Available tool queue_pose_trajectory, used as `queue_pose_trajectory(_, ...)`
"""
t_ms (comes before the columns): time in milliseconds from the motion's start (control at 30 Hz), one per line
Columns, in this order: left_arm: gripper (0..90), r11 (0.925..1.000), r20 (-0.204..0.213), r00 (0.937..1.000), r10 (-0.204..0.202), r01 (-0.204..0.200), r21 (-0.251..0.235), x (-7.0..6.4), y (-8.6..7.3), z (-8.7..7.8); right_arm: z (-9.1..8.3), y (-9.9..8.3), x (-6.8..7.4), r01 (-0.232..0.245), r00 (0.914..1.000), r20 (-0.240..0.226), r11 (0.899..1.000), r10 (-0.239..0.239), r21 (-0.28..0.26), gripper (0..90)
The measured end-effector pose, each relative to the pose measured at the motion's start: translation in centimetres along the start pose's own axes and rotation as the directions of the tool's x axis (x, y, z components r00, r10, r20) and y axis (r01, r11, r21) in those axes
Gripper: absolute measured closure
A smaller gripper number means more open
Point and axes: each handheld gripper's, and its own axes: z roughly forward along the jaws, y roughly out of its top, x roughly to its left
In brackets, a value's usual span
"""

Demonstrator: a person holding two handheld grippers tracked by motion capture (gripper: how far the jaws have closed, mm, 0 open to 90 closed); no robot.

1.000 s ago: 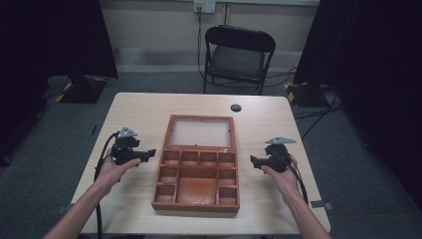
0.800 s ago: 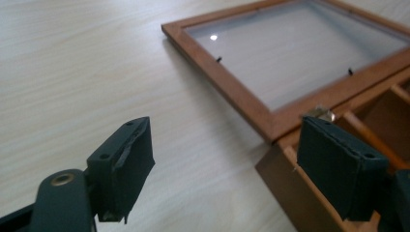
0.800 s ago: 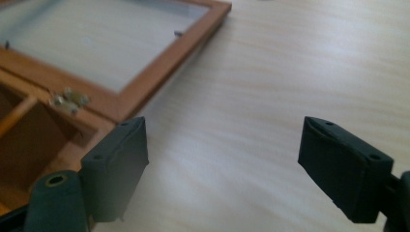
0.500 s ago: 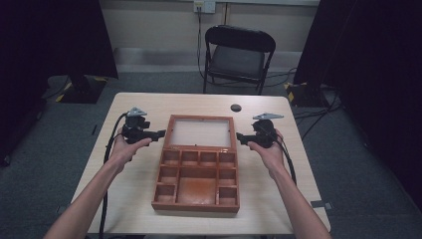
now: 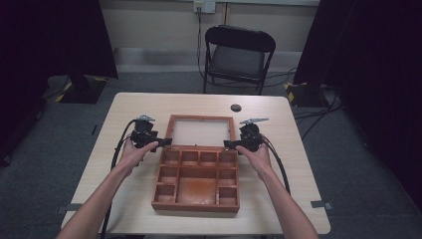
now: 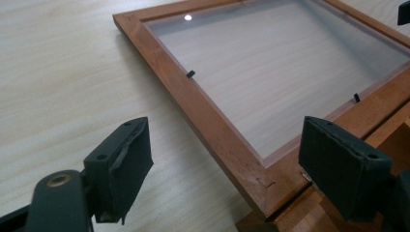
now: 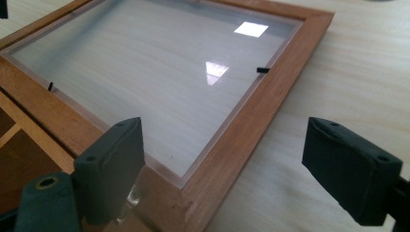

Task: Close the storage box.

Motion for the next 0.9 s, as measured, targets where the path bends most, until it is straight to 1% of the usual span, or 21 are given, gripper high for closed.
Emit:
queue_pose_trajectory(67,18.9,0.9997,0.009,0.9998,-0.015,0.015,0.018,0.0,-0.2,0.3,0.4,-0.2,0.0,-0.016,0.9999,-0.005,1.0,0.016,0.012,14.0)
queue_pose_trajectory(100,20.6,0.9995,0.005,1.0,-0.008,0.008,0.029,0.1,-0.2,0.4,0.5,-0.2,0.0,-0.03,0.9995,-0.013,0.999,0.03,0.012,14.1)
queue_pose_trajectory(133,21.6,0.9997,0.004,0.9999,-0.009,0.009,0.025,0.0,-0.3,0.4,0.6,-0.3,0.0,-0.042,0.9989,-0.02,0.999,0.042,0.008,14.1)
queue_pose_trajectory(167,21.5,0.9995,0.007,0.9998,-0.02,0.02,0.024,0.1,-0.3,0.5,0.7,-0.3,0.0,-0.053,0.9985,-0.013,0.999,0.053,0.008,14.1)
queue_pose_trajectory(200,21.4,0.9995,0.007,0.9998,-0.02,0.02,0.024,0.1,-0.3,0.5,0.7,-0.3,0.0,-0.053,0.9985,-0.013,0.999,0.053,0.008,14.1)
queue_pose_trajectory(233,21.3,0.999,0.012,0.9991,-0.041,0.04,0.021,0.1,-0.4,0.6,1.0,-0.4,0.0,-0.06,0.9982,-0.005,0.998,0.06,0.002,14.0)
queue_pose_trajectory(267,21.1,0.999,0.012,0.9991,-0.041,0.04,0.021,0.1,-0.4,0.6,1.0,-0.4,0.0,-0.06,0.9982,-0.005,0.998,0.06,0.002,14.0)
queue_pose_trajectory(300,20.4,0.9982,0.021,0.9982,-0.056,0.055,0.021,0.1,-0.4,0.7,1.2,-0.5,0.0,-0.094,0.9955,-0.016,0.996,0.094,0.003,13.8)
queue_pose_trajectory(333,19.5,0.9973,0.033,0.997,-0.07,0.07,0.021,0.0,-0.4,1.0,1.3,-0.5,0.0,-0.109,0.9936,-0.028,0.994,0.11,0.009,13.7)
queue_pose_trajectory(400,18.0,0.9975,0.036,0.997,-0.068,0.067,0.02,0.0,-0.4,1.1,1.4,-0.5,-0.1,-0.109,0.9934,-0.035,0.994,0.11,0.005,13.4)
queue_pose_trajectory(467,16.3,0.9966,0.044,0.9958,-0.08,0.079,0.021,0.0,-0.4,1.4,1.6,-0.6,0.0,-0.12,0.9916,-0.047,0.993,0.12,0.002,13.4)
queue_pose_trajectory(500,15.3,0.9963,0.053,0.9951,-0.084,0.083,0.024,0.0,-0.4,1.6,1.9,-0.6,-0.1,-0.133,0.9886,-0.07,0.991,0.133,0.001,13.4)
queue_pose_trajectory(533,15.3,0.9956,0.057,0.9941,-0.093,0.091,0.022,0.0,-0.4,1.7,1.9,-0.6,-0.1,-0.133,0.9886,-0.07,0.991,0.133,0.001,13.4)
queue_pose_trajectory(567,14.9,0.9942,0.065,0.9923,-0.106,0.104,0.026,0.0,-0.4,1.8,2.1,-0.7,-0.1,-0.145,0.9857,-0.087,0.989,0.145,0.001,11.7)
queue_pose_trajectory(600,14.6,0.9942,0.065,0.9923,-0.106,0.104,0.026,0.0,-0.4,1.8,2.1,-0.7,-0.1,-0.145,0.9857,-0.087,0.989,0.145,0.001,11.7)
queue_pose_trajectory(667,14.5,0.9933,0.076,0.9906,-0.113,0.111,0.029,0.2,-0.4,1.9,2.5,-0.8,-0.1,-0.172,0.9789,-0.112,0.985,0.171,-0.003,11.6)
queue_pose_trajectory(700,14.5,0.9933,0.076,0.9906,-0.113,0.111,0.029,0.2,-0.4,1.9,2.6,-0.8,-0.1,-0.179,0.9767,-0.12,0.984,0.178,0.0,11.3)
queue_pose_trajectory(733,14.5,0.9921,0.086,0.9885,-0.124,0.122,0.029,0.2,-0.4,2.0,2.6,-0.8,-0.1,-0.179,0.9767,-0.12,0.984,0.178,0.0,11.3)
queue_pose_trajectory(767,14.0,0.9918,0.09,0.9879,-0.126,0.123,0.033,0.3,-0.4,2.1,2.8,-0.8,-0.2,-0.193,0.9715,-0.139,0.981,0.192,0.005,11.0)
queue_pose_trajectory(833,13.9,0.9903,0.097,0.9858,-0.137,0.133,0.039,0.5,-0.4,2.1,2.9,-0.8,-0.3,-0.197,0.9697,-0.146,0.98,0.196,0.005,11.0)
queue_pose_trajectory(900,13.6,0.9891,0.105,0.9839,-0.145,0.141,0.042,0.5,-0.5,2.2,3.1,-0.9,-0.3,-0.214,0.9636,-0.163,0.977,0.212,0.009,11.5)
